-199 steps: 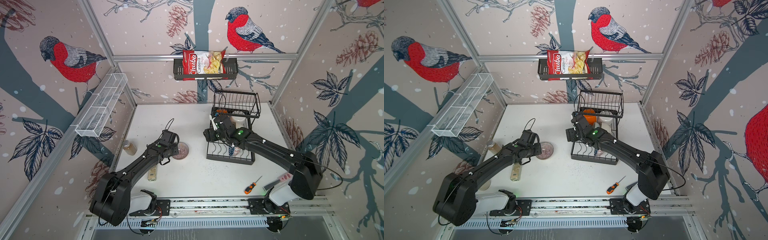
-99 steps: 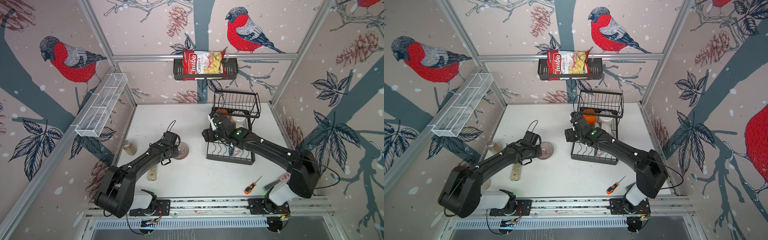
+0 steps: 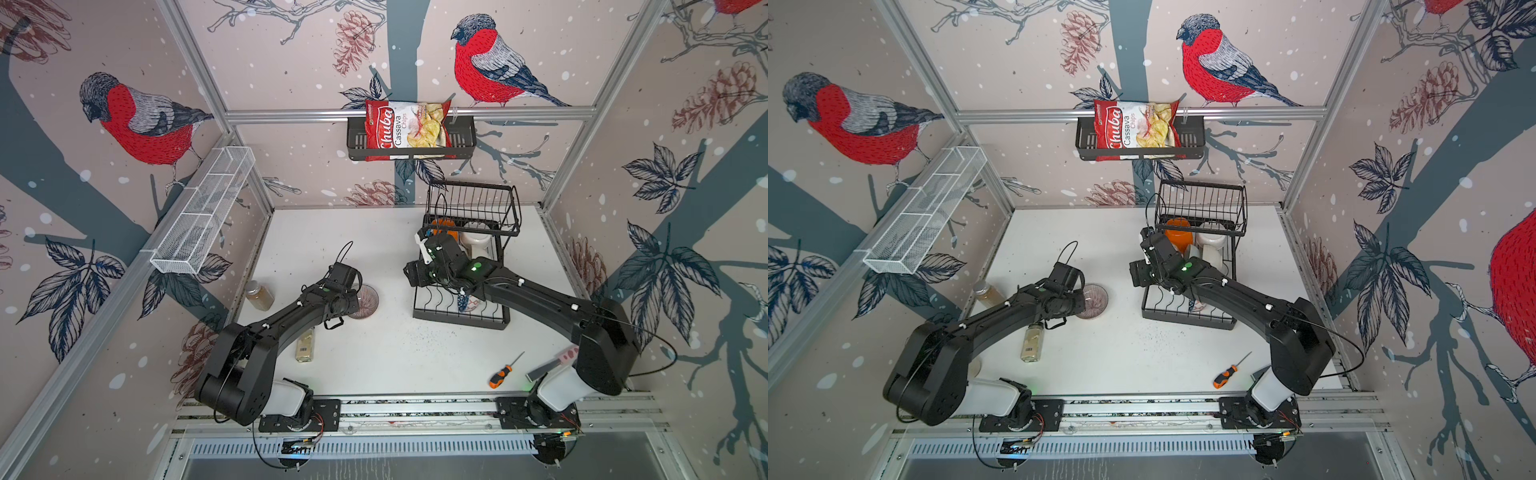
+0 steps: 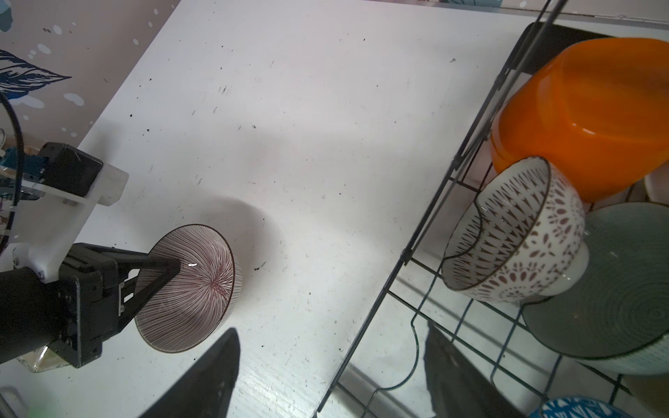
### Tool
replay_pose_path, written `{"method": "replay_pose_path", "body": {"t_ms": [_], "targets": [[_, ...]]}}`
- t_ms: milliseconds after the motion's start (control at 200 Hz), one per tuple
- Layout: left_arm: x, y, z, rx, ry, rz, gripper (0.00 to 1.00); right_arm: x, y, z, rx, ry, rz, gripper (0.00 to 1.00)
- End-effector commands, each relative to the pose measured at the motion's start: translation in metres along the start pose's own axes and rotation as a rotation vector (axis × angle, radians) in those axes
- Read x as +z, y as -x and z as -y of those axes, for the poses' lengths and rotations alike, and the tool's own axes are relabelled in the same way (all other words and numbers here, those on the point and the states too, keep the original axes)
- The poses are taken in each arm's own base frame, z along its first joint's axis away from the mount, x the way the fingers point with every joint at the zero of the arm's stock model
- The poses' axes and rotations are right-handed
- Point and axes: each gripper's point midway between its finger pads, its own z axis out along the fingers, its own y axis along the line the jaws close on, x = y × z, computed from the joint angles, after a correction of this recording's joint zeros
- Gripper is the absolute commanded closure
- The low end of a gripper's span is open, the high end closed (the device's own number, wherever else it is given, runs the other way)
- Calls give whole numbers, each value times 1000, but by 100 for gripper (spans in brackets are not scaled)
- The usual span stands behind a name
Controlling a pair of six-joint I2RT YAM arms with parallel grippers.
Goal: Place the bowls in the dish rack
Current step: 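Grasp and lift the pink-striped bowl with the left gripper while the right approaches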
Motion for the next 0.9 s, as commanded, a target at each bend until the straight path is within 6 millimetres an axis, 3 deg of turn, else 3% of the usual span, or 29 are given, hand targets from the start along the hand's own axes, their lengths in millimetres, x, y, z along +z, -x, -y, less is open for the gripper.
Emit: {"method": "replay_pose_path", "body": {"t_ms": [0,280,665,896], "targets": [[1,3,4,-6,-22,10,86,2,5,-5,-8,26,18,20],[1,4,9,-2,-43,12,100,3,3,-6,-7,29,12,20],[-22,23,35,22,-189,88,100,8,2,-17,-4,80,-11,21],[-39,34,51,32,-246,134,100,6,0,-39,-25,122,-22,23]]}}
